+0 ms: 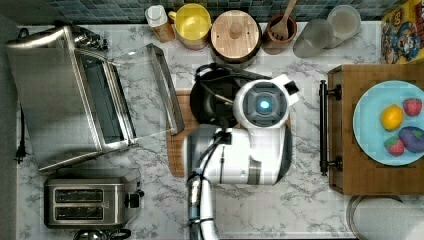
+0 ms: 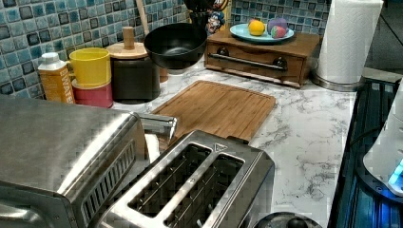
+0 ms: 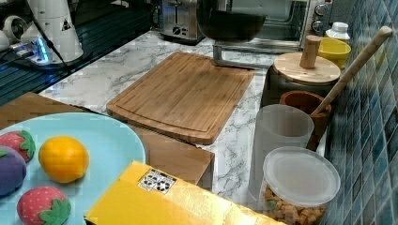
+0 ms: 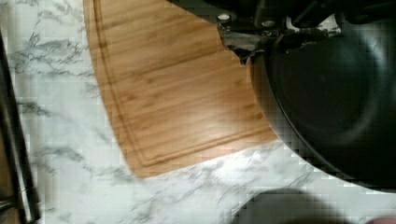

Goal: Pick up the bowl.

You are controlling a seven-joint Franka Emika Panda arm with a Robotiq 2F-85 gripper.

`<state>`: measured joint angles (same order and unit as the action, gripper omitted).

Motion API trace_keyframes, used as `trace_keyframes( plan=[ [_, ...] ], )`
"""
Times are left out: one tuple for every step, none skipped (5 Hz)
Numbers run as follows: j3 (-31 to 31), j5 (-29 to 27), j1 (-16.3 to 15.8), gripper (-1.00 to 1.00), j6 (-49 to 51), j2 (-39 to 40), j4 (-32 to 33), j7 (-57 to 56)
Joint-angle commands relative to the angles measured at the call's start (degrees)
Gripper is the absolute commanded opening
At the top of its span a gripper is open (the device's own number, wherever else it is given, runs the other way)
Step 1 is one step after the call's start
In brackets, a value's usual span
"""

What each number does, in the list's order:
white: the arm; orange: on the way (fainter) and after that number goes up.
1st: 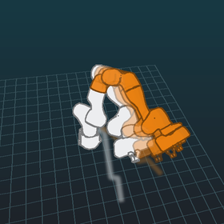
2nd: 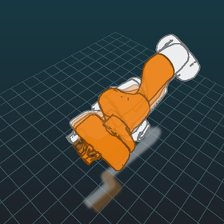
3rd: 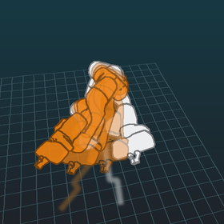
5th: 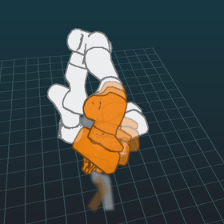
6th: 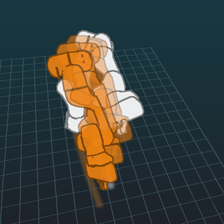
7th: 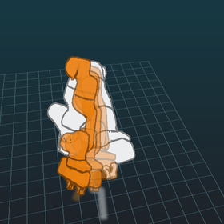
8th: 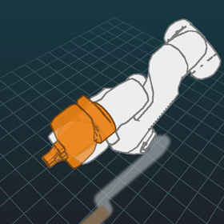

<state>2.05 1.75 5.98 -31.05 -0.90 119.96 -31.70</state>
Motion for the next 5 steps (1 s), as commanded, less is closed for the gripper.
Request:
trace_keyframes(
  plan=[
    [1.62, 2.92, -1.65, -1.0, 2.14, -5.06, -7.2, 3.53],
    [1.39, 2.95, -1.89, -1.0, 2.14, -5.06, -7.2, 3.57],
    [1.54, 2.93, -1.73, -1.0, 2.14, -5.06, -7.2, 3.54],
    [1.28, 2.96, -2.0, -1.0, 2.14, -5.06, -7.2, 3.56],
    [1.55, 2.93, -1.73, -1.0, 2.14, -5.06, -7.2, 3.55]
  ],
)
